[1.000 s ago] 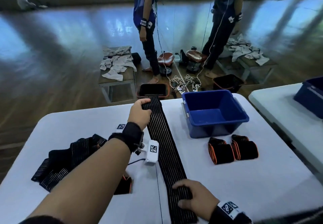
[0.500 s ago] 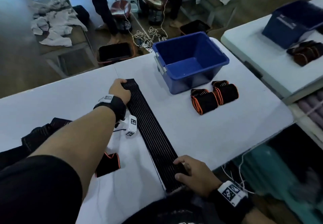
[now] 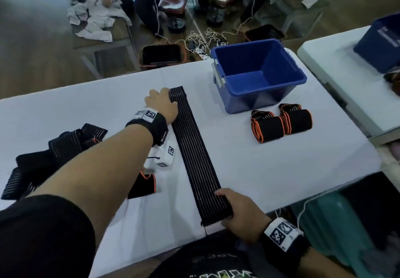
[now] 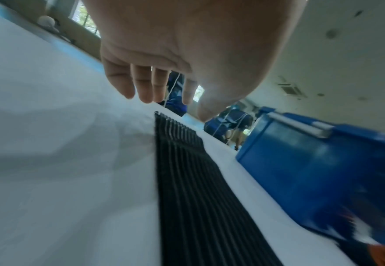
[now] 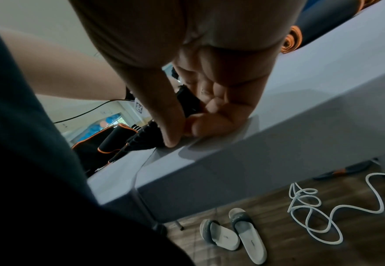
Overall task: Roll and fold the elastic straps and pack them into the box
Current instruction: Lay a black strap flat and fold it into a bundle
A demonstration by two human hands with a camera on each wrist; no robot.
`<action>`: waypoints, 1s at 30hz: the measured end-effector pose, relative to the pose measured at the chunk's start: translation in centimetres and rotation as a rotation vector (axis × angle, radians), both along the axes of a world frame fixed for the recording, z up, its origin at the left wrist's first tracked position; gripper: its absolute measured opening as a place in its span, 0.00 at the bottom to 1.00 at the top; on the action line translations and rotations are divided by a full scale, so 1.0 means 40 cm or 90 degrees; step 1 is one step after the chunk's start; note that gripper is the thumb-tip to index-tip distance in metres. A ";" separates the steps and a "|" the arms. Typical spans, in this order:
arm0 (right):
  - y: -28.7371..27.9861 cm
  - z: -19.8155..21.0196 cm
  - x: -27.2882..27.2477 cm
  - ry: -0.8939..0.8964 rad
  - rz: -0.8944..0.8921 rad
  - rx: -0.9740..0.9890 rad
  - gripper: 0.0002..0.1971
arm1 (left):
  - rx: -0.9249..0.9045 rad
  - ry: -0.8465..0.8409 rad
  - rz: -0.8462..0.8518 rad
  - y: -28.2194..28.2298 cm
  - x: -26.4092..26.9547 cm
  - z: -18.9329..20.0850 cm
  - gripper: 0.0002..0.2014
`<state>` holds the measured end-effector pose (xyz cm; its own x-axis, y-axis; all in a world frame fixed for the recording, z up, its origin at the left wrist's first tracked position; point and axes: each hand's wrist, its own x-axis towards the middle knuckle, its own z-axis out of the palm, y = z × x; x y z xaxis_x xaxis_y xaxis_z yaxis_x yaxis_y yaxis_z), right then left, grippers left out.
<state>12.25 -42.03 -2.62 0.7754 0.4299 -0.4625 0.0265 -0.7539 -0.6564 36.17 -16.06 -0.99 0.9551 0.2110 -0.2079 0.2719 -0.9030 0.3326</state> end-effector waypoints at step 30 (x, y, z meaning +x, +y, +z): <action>0.004 0.026 0.113 0.252 -0.213 0.115 0.18 | -0.156 0.100 0.026 -0.186 -0.642 -0.051 0.25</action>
<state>16.78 -41.88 -1.57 0.6646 0.2893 -0.6890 -0.4710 -0.5536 -0.6868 10.47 -23.52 -3.03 0.8988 0.1746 -0.4020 0.3722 -0.7883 0.4899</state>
